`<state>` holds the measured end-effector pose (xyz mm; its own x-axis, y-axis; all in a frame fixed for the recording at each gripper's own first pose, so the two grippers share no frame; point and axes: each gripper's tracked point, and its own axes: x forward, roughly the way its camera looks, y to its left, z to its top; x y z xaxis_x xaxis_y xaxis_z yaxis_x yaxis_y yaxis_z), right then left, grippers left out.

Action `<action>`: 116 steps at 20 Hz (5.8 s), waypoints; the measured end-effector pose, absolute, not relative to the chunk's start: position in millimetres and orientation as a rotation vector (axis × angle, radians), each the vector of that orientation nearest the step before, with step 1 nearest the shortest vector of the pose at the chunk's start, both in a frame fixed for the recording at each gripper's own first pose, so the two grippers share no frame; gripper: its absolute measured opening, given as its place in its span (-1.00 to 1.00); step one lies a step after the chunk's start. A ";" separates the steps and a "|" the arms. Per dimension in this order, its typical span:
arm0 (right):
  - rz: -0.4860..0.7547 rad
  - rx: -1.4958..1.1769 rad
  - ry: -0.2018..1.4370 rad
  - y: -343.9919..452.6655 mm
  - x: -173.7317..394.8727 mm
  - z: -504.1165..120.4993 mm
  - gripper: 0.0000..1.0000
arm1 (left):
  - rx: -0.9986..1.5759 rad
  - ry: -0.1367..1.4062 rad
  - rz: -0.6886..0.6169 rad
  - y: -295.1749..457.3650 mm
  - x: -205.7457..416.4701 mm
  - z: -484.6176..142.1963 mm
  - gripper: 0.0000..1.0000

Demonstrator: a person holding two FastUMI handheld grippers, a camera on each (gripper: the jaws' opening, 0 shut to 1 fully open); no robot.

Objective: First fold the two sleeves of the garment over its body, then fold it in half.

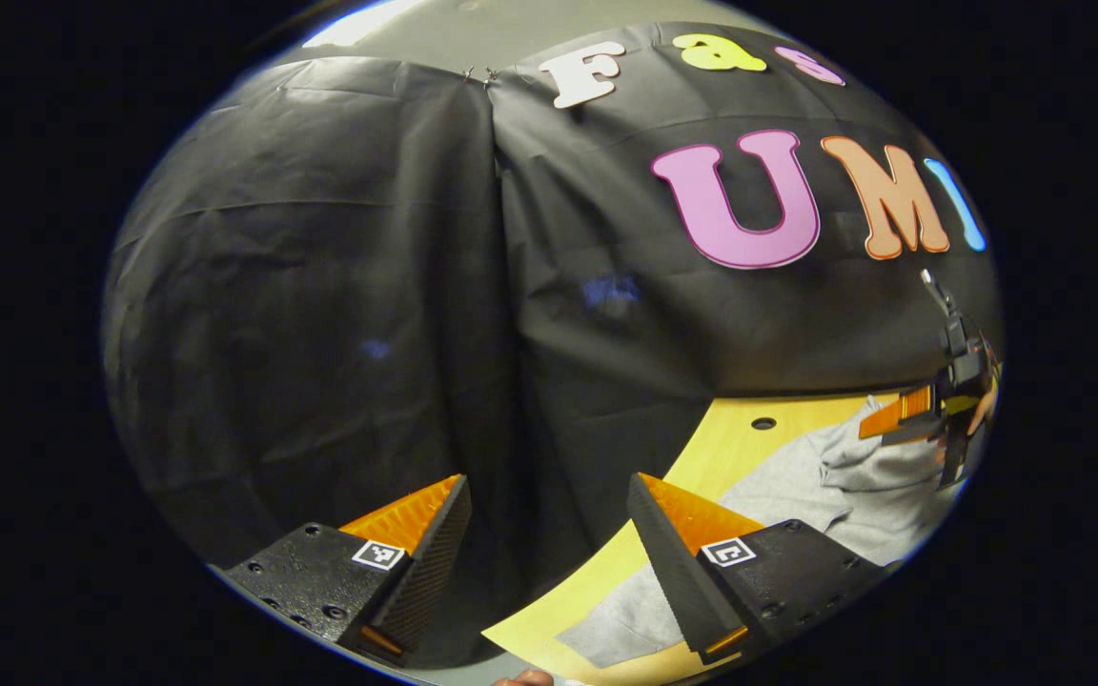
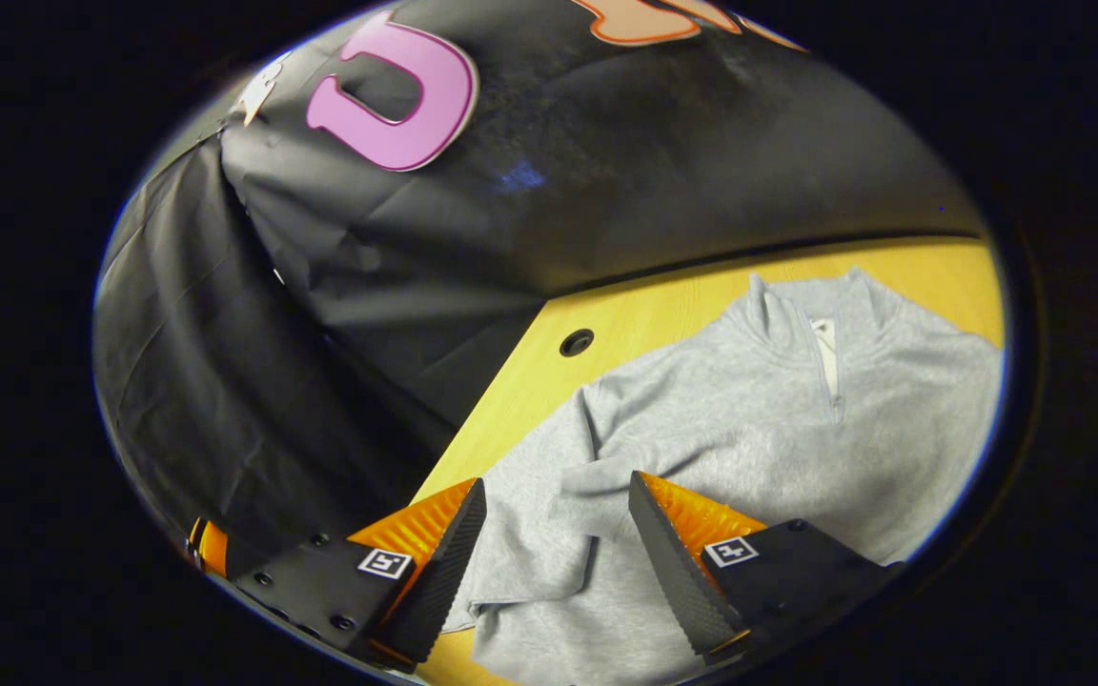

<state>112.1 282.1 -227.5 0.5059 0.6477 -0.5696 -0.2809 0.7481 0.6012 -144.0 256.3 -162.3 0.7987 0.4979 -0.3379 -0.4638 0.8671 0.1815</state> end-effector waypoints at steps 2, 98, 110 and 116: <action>0.596 0.422 0.841 273.0 107.9 -215.9 0.92 | 0.060 0.441 0.494 252.8 -152.6 -185.3 0.93; -0.040 0.104 0.647 -181.3 -72.6 -153.3 0.92 | -0.022 0.692 -0.573 -344.5 88.2 -262.6 -1.00; 0.074 0.123 0.617 -121.2 -39.9 -152.8 0.93 | -0.170 0.503 -0.461 -246.4 84.7 -177.8 0.92; 0.082 0.100 0.601 -95.4 -22.8 -160.2 0.92 | -0.131 0.489 -0.301 -137.9 65.9 -174.8 0.92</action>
